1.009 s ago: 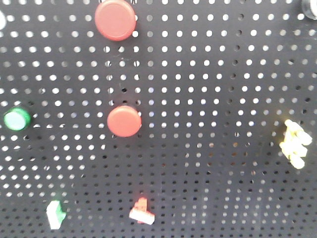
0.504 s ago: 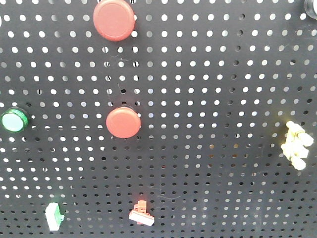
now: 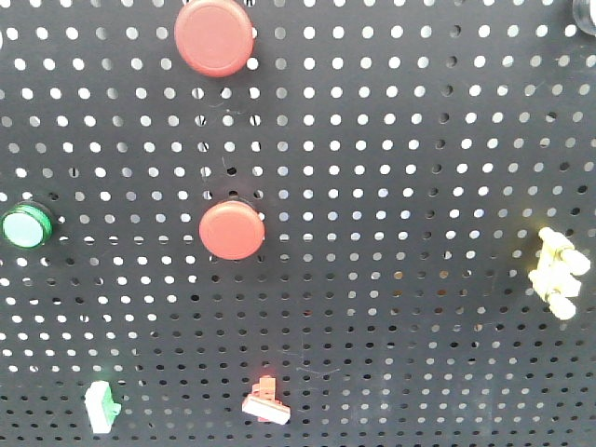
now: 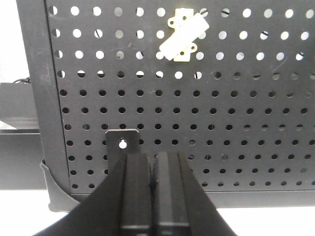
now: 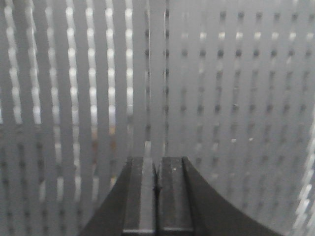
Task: Rotate knob clockwise with right arm
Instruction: 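Move the right gripper toward the small silver knob on the pegboard, then close the right gripper around the silver knob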
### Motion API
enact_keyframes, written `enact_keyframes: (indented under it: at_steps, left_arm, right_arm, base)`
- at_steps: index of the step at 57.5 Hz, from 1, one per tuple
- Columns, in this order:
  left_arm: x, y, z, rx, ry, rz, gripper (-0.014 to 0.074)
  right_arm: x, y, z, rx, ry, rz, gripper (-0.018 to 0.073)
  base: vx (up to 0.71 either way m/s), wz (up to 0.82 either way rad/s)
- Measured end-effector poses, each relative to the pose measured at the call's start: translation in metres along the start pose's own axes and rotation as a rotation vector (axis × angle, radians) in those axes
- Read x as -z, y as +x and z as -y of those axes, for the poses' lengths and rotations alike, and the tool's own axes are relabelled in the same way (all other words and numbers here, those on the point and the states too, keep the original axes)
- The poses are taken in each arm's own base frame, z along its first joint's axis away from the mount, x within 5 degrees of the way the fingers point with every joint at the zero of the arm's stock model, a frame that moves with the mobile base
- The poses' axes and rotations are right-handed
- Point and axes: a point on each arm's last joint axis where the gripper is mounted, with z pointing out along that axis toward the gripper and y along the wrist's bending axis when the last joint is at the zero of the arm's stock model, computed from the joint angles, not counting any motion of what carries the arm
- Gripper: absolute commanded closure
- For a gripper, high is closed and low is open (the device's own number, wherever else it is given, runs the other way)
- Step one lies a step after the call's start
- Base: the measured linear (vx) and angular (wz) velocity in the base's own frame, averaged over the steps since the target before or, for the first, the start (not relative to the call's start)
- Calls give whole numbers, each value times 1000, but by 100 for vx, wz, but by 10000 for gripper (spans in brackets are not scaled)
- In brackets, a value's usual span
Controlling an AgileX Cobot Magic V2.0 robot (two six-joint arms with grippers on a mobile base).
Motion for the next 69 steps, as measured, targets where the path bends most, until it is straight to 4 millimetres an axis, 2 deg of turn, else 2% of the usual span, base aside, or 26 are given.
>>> enact_keyframes:
  at_steps: [4,9,13,14,19,20,23,31,39,42,52,60,69]
  left_arm:
    - [0,0,0,0,0,0,603]
    - [0,0,0,0,0,0,603]
    - [0,0,0,0,0,0,603]
    - [0,0,0,0,0,0,603]
    - [0,0,0,0,0,0,603]
    - [0,0,0,0,0,0,603]
    - [0,0,0,0,0,0,603]
    - [0,0,0,0,0,0,603]
    - [0,0,0,0,0,0,603]
    - [0,0,0,0,0,0,603]
    - [0,0,0,0,0,0,603]
    - [0,0,0,0,0,0,603]
    - [0,0,0,0,0,0,603]
  right_arm:
    - [4,-38,4,53,15,38,568]
    - [5,-102,10,107,41,94,568]
    - [2,-140,13,138,56,103,568]
    - [0,-154,15,148,61,104,568]
    - [-14,-196,19,167,66,88,568]
    - [-26,-239,22,164,62,115,568]
    - [-32,-254,22,147,60,121,568]
    - [-44,-271,19,3,-15,135,568]
    - [-52,-272,8,-68,-212,130,568]
    - [-57,-269,3,-18,-277,107,568]
    - [-75,-253,-20,343,-483,47,565]
    - [-89,-250,-32,416,-523,64,559]
    - [-116,-245,-47,489,-515,51,549]
  base:
    - [0,0]
    - [0,0]
    - [0,0]
    - [0,0]
    - [0,0]
    - [0,0]
    - [0,0]
    - [0,0]
    - [0,0]
    - [0,0]
    - [0,0]
    - [0,0]
    - [0,0]
